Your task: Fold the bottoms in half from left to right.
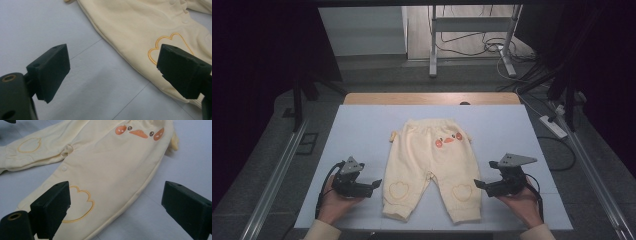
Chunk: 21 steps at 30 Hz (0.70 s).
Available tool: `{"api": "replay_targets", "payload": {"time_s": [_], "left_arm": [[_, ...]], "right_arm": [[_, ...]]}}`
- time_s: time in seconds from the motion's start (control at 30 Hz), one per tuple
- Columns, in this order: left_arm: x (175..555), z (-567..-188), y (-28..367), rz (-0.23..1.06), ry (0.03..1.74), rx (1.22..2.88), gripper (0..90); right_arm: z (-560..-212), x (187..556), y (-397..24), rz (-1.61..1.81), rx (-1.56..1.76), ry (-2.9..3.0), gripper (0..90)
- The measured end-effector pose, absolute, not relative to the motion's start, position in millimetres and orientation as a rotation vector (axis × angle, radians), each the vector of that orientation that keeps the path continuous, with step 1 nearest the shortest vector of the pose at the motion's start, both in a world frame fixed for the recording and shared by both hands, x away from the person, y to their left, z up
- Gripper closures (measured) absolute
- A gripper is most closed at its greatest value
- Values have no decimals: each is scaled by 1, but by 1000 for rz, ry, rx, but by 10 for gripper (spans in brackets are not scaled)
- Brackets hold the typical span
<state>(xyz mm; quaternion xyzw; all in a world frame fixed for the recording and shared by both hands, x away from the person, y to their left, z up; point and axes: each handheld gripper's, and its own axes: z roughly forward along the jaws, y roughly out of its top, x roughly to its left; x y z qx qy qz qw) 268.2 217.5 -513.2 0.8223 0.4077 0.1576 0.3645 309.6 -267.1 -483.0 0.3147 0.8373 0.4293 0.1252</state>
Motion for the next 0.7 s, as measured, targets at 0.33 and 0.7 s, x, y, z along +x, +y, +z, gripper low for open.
{"api": "replay_targets", "payload": {"time_s": [0.33,0.7], "left_arm": [[269,-514,215,417,1034,2124,113],[276,-515,209,401,1005,2136,115]], "right_arm": [[-479,305,-257,1250,885,2446,86],[-474,305,-241,1273,863,2465,86]]}}
